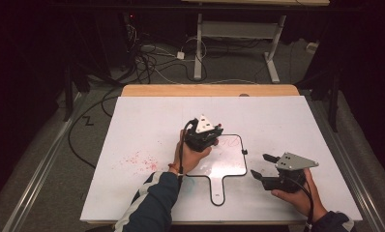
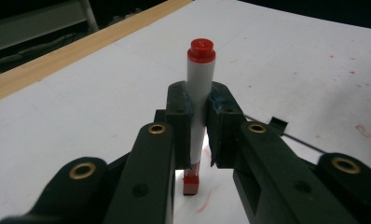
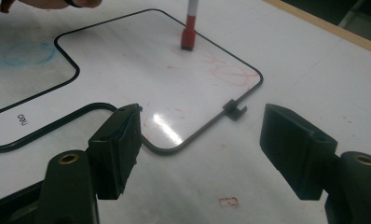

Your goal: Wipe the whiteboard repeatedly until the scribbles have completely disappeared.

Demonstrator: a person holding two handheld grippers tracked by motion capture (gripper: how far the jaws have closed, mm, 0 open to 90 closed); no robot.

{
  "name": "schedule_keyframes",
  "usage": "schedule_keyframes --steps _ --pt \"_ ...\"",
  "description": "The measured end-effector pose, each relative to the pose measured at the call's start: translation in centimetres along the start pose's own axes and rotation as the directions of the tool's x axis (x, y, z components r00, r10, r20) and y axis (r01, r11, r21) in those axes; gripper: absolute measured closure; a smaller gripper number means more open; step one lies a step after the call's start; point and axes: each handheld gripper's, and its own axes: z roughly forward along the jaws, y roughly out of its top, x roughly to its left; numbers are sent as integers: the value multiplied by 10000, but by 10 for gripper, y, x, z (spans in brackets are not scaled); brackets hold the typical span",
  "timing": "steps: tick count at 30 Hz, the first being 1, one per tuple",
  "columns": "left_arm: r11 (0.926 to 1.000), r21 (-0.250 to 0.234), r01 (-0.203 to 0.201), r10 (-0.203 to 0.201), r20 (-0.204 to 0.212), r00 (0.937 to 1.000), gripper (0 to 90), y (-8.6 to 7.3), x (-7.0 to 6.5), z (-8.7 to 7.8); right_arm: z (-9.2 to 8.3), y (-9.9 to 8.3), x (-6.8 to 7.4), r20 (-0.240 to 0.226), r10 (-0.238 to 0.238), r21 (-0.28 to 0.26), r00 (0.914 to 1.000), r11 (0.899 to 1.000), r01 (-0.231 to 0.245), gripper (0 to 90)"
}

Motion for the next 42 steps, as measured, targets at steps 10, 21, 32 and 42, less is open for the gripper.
schedule_keyframes --steps 10,21,32,42 --pt "9986 519 -138 171 -643 9978 790 -5 13 -19 -4 -1 -2 201 45 9 9998 10000 -45 302" --pt "9973 107 727 -705 -1393 9877 790 -21 39 -38 -2 -1 -2 243 18 80 9997 10000 -20 302" --pt "9980 -102 620 -626 -680 9957 790 5 7 11 -1 -1 -1 24 -31 112 10000 9999 31 303" --pt "9995 102 295 -289 -527 9982 789 17 -10 28 -3 -1 -3 83 -2 42 10000 10000 1 303"
